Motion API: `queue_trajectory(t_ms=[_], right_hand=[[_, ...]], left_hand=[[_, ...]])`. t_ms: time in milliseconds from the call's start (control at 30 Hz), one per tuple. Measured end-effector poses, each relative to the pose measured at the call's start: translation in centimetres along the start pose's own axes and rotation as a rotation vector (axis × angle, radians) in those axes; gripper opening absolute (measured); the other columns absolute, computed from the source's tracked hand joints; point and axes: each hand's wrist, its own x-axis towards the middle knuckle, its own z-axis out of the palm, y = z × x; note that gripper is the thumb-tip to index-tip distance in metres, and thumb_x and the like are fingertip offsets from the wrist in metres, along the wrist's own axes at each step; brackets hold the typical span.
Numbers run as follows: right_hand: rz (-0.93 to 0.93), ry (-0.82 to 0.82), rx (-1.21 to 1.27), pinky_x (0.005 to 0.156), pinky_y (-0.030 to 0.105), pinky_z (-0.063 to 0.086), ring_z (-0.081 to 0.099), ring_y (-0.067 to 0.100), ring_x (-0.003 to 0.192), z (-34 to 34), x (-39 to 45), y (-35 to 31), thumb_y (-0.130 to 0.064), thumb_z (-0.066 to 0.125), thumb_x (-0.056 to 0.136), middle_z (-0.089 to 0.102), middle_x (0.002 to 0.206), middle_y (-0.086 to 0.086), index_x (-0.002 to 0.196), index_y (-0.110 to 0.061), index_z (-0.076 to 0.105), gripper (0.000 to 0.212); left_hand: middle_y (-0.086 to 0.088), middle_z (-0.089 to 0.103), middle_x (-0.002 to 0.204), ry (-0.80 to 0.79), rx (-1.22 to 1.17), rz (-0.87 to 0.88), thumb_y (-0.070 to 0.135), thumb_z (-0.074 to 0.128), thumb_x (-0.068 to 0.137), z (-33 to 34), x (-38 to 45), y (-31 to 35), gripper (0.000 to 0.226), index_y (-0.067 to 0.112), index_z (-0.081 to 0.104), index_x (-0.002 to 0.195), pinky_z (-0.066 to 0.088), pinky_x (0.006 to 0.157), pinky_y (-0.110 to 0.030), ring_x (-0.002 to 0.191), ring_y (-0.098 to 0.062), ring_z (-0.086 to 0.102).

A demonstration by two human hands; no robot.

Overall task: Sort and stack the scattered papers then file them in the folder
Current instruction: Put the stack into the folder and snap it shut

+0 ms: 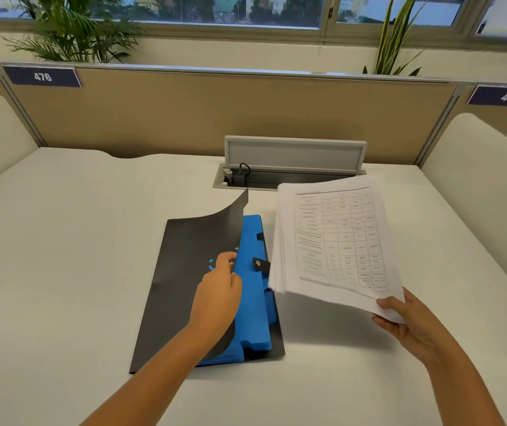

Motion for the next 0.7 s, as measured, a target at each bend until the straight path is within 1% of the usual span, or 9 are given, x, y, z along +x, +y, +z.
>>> queue_trajectory(t_ms=[100, 200, 267, 367, 467, 500, 600, 633, 700], right_hand=[[0.051, -0.076, -0.081, 0.055, 0.028, 0.059, 0.063, 0.027, 0.097, 0.4, -0.8, 0.8, 0.002, 0.056, 0.083, 0.065, 0.108, 0.004, 0.106, -0.024, 0.057, 0.034], [0.107, -0.125, -0.153, 0.052, 0.028, 0.058, 0.066, 0.027, 0.091, 1.0, -1.2, 1.3, 0.002, 0.058, 0.082, 0.067, 0.109, 0.006, 0.11, -0.022, 0.057, 0.036], [0.123, -0.133, -0.178, 0.051, 0.029, 0.058, 0.066, 0.027, 0.091, 1.5, -1.2, 1.4, 0.002, 0.058, 0.082, 0.067, 0.11, 0.006, 0.11, -0.021, 0.058, 0.036], [0.105, -0.112, -0.175, 0.051, 0.029, 0.058, 0.066, 0.026, 0.091, 2.7, -1.1, 1.2, 0.002, 0.057, 0.083, 0.067, 0.107, 0.004, 0.103, -0.023, 0.059, 0.032], [0.048, -0.102, -0.234, 0.053, 0.029, 0.058, 0.064, 0.025, 0.092, 4.3, -1.2, 0.9, 0.001, 0.056, 0.083, 0.065, 0.107, 0.0, 0.108, -0.025, 0.056, 0.035], [0.031, -0.102, -0.262, 0.054, 0.029, 0.058, 0.064, 0.024, 0.093, 4.8, -1.3, 1.0, 0.0, 0.056, 0.084, 0.063, 0.108, -0.001, 0.11, -0.026, 0.054, 0.037], [0.002, -0.11, -0.31, 0.056, 0.03, 0.058, 0.063, 0.023, 0.094, 6.0, -1.9, 1.6, 0.0, 0.055, 0.084, 0.061, 0.109, -0.005, 0.111, -0.029, 0.053, 0.041], [-0.002, -0.115, -0.312, 0.056, 0.03, 0.058, 0.063, 0.022, 0.093, 6.4, -2.1, 1.8, 0.0, 0.055, 0.083, 0.062, 0.108, -0.006, 0.11, -0.031, 0.054, 0.041], [-0.009, -0.117, -0.314, 0.055, 0.03, 0.058, 0.064, 0.022, 0.091, 6.7, -2.6, 2.0, 0.001, 0.054, 0.084, 0.063, 0.105, -0.007, 0.105, -0.033, 0.054, 0.04]], left_hand=[[0.005, 0.044, 0.055, 0.009, 0.015, 0.006, 0.008, 0.036, 0.094, 0.0, 0.2, -0.1, 0.034, 0.016, 0.041, 0.127, 0.029, 0.034, -0.015, 0.042, -0.008, 0.032], [0.002, 0.045, 0.058, 0.012, 0.029, 0.012, 0.01, 0.037, 0.094, 0.0, 0.2, -0.1, 0.034, 0.017, 0.04, 0.127, 0.031, 0.04, -0.02, 0.046, -0.009, 0.036], [0.007, 0.046, 0.06, 0.005, 0.034, 0.022, 0.012, 0.038, 0.095, 0.0, 0.0, 0.1, 0.032, 0.016, 0.04, 0.127, 0.032, 0.04, -0.016, 0.046, -0.007, 0.039], [0.012, 0.046, 0.061, -0.01, 0.03, 0.023, 0.014, 0.038, 0.095, 0.1, -0.2, 0.4, 0.03, 0.016, 0.041, 0.125, 0.034, 0.035, -0.011, 0.044, -0.007, 0.042], [0.013, 0.051, 0.069, -0.032, 0.024, 0.016, 0.018, 0.037, 0.096, 0.3, -0.3, 0.7, 0.03, 0.018, 0.04, 0.125, 0.036, 0.038, -0.01, 0.049, -0.007, 0.049], [0.011, 0.054, 0.073, -0.039, 0.024, 0.015, 0.019, 0.036, 0.096, 0.3, -0.3, 0.8, 0.029, 0.019, 0.039, 0.125, 0.038, 0.042, -0.012, 0.052, -0.008, 0.051], [0.005, 0.061, 0.089, -0.044, 0.017, 0.0, 0.021, 0.036, 0.096, 0.3, -0.2, 1.2, 0.028, 0.018, 0.038, 0.124, 0.053, 0.054, -0.025, 0.066, -0.013, 0.061], [0.003, 0.063, 0.092, -0.041, 0.018, -0.005, 0.021, 0.036, 0.096, 0.3, -0.2, 1.4, 0.028, 0.018, 0.038, 0.124, 0.055, 0.058, -0.029, 0.07, -0.015, 0.063], [-0.002, 0.065, 0.095, -0.031, 0.019, -0.011, 0.02, 0.036, 0.096, 0.4, -0.3, 1.6, 0.028, 0.017, 0.039, 0.124, 0.056, 0.061, -0.033, 0.073, -0.019, 0.064]])
